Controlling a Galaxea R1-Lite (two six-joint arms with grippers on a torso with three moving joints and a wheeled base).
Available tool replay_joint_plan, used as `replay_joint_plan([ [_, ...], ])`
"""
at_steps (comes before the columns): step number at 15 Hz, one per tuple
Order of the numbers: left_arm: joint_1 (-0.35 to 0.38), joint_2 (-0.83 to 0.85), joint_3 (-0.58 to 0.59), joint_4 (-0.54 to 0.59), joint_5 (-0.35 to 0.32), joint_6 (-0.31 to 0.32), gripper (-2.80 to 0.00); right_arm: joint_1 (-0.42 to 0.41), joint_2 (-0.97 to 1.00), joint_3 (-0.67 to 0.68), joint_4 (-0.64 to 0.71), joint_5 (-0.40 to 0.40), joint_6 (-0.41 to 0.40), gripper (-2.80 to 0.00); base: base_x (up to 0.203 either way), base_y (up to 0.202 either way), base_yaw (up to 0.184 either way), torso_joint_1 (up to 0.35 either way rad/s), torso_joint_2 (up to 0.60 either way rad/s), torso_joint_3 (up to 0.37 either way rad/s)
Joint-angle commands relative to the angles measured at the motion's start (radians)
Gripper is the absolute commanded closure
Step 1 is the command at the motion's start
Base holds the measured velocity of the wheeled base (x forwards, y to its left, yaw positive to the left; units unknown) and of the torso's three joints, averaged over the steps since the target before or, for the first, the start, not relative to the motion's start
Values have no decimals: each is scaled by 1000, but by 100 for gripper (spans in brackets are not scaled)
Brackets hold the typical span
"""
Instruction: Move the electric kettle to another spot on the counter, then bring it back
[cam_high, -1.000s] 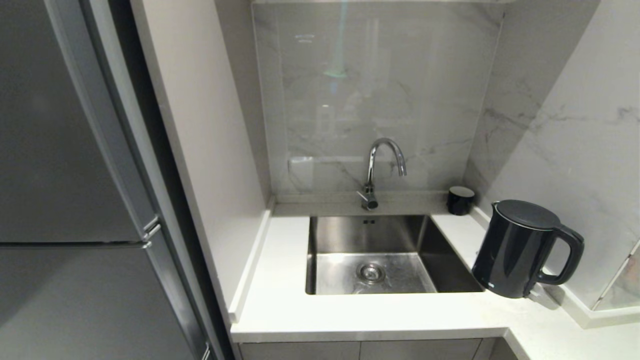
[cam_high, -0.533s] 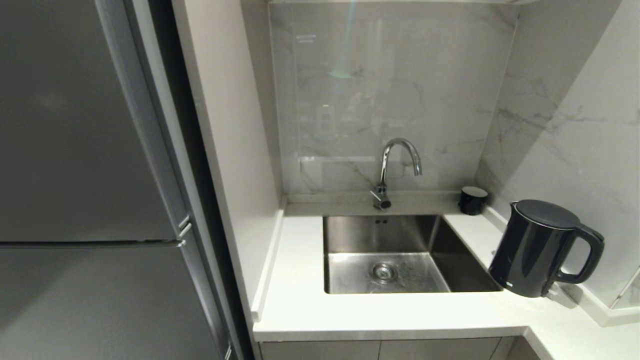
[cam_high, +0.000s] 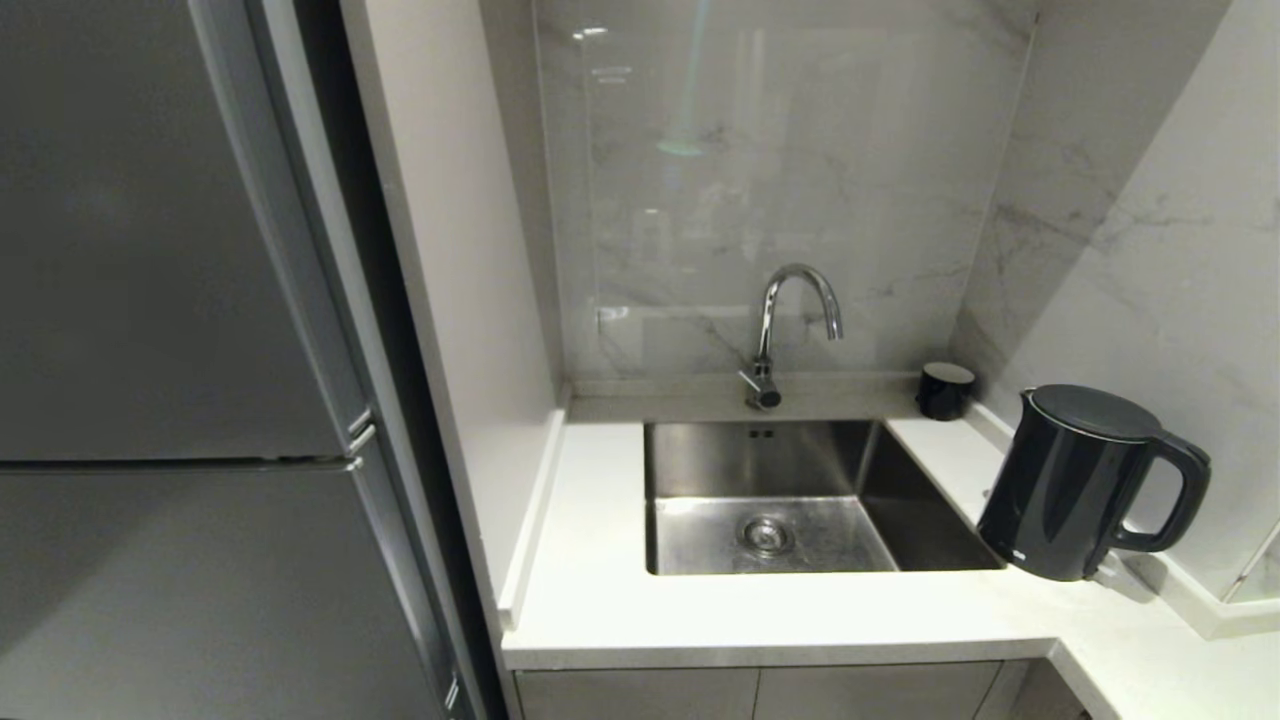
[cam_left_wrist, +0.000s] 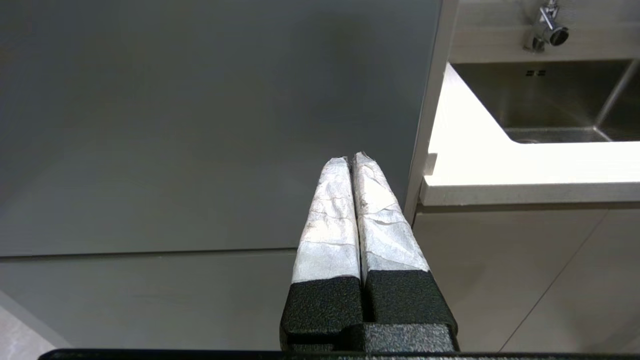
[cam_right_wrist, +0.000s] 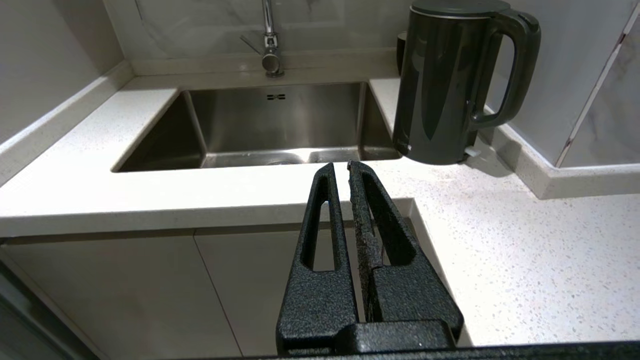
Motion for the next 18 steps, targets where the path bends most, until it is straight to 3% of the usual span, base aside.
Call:
replay_joint_plan([
  [1,0,2,0,1,0,1,0,0,2,0,0,1,0,0,0,0,0,-135,334,183],
  [18,-1,2,0,1,0,-1,0,0,2,0,0,1,0,0,0,0,0,-129,331,199],
])
